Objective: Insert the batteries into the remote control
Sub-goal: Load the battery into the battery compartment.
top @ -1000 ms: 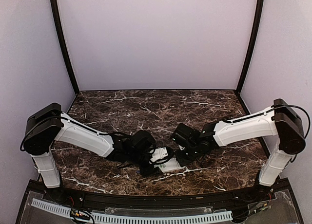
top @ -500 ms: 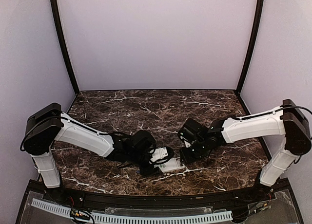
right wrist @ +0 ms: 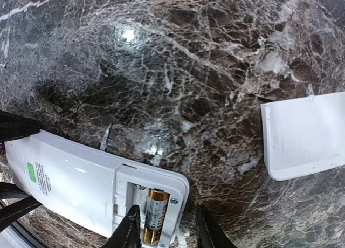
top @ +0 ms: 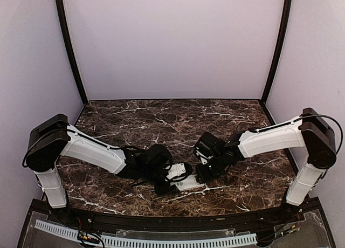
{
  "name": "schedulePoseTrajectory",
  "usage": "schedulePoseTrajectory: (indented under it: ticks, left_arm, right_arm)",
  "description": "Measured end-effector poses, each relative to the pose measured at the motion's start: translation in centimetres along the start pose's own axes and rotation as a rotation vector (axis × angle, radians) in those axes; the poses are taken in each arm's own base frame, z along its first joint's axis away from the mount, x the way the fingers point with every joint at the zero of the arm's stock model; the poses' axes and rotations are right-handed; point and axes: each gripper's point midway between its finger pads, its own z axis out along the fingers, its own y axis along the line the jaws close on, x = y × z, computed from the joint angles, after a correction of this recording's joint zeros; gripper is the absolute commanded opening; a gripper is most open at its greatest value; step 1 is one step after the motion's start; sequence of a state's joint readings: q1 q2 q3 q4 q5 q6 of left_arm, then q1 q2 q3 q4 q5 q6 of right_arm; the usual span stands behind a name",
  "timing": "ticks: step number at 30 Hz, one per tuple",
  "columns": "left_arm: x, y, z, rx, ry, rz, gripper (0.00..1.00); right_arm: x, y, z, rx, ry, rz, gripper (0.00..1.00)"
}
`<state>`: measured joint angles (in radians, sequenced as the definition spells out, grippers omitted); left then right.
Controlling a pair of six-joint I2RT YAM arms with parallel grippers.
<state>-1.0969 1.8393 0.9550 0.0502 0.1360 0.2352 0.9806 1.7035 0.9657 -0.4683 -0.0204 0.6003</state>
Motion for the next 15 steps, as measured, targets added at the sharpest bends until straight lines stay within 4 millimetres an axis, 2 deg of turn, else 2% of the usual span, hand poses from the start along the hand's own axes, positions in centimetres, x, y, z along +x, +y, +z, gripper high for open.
schedulePoseTrajectory:
  ticks: [5,11,15]
  left_arm:
    - [0.0,0.0,0.0,0.000,0.000,0.001,0.34]
    - [0.0,0.0,0.0,-0.001,0.001,-0.002,0.34]
    - [0.0,0.0,0.0,-0.003,0.001,-0.012,0.34]
  right_arm:
    - [-0.4,-0.2,0.2,0.020,-0.011,0.010,0.25]
    - [-1.0,-0.2,0.5,0.033,-0.027,0.032,0.11]
    - [-1.1,-0.3,0.3,0.040,-0.028,0.056,0.10]
